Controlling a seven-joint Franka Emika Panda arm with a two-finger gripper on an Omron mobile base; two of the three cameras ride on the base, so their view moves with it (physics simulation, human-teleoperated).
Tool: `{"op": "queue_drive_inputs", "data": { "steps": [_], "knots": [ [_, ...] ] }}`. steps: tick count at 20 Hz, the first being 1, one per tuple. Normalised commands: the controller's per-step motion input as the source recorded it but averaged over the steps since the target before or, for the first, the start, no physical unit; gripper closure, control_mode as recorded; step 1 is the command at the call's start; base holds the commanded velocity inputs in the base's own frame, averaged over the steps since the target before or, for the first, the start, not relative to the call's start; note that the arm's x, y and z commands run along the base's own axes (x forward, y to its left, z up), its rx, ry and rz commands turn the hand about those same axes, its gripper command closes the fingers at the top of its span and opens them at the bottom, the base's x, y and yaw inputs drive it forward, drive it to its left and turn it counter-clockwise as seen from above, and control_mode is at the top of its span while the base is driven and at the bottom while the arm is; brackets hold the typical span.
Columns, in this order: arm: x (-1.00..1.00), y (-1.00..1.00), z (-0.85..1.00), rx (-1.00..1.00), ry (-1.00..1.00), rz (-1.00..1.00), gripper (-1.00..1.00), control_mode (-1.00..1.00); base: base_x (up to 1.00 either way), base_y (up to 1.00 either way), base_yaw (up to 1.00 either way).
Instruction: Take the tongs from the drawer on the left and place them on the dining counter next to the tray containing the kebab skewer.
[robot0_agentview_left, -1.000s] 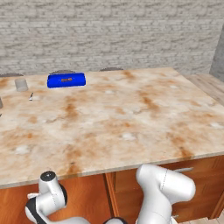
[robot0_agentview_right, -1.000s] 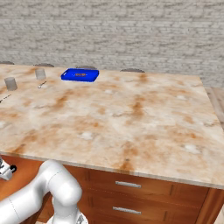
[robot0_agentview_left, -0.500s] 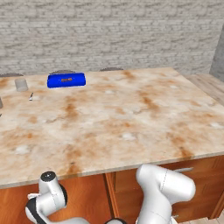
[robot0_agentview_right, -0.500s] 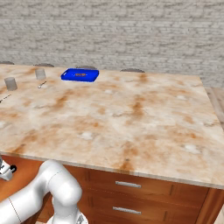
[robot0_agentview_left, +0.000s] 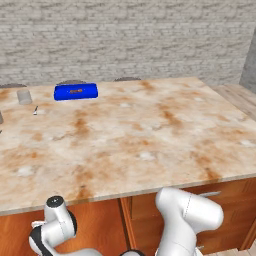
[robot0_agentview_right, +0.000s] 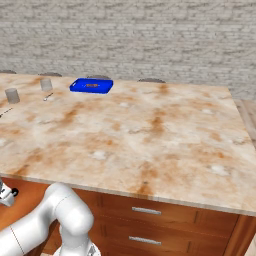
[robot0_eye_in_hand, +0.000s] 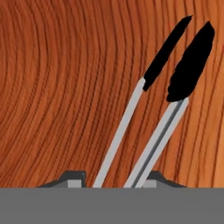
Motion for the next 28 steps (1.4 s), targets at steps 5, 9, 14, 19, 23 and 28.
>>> {"op": "queue_drive_inputs", "data": {
  "steps": [5,9,14,19,23,28],
  "knots": [
    [-0.01,0.0,0.27,0.01,0.0,0.0,1.0,-1.0,0.0,0.0,0.0],
    [-0.24,0.0,0.48,0.04,0.0,0.0,1.0,-1.0,0.0,0.0,0.0],
    [-0.52,0.0,0.33,0.05,0.0,0.0,1.0,-1.0,0.0,0.0,0.0],
    [-0.44,0.0,0.55,0.02,0.0,0.0,1.0,-1.0,0.0,0.0,0.0],
    [-0.18,0.0,0.86,0.0,0.0,0.0,1.0,-1.0,0.0,0.0,0.0],
    [-0.4,-0.05,0.86,0.01,0.0,0.03,1.0,-1.0,0.0,0.0,0.0]
  ]
}}
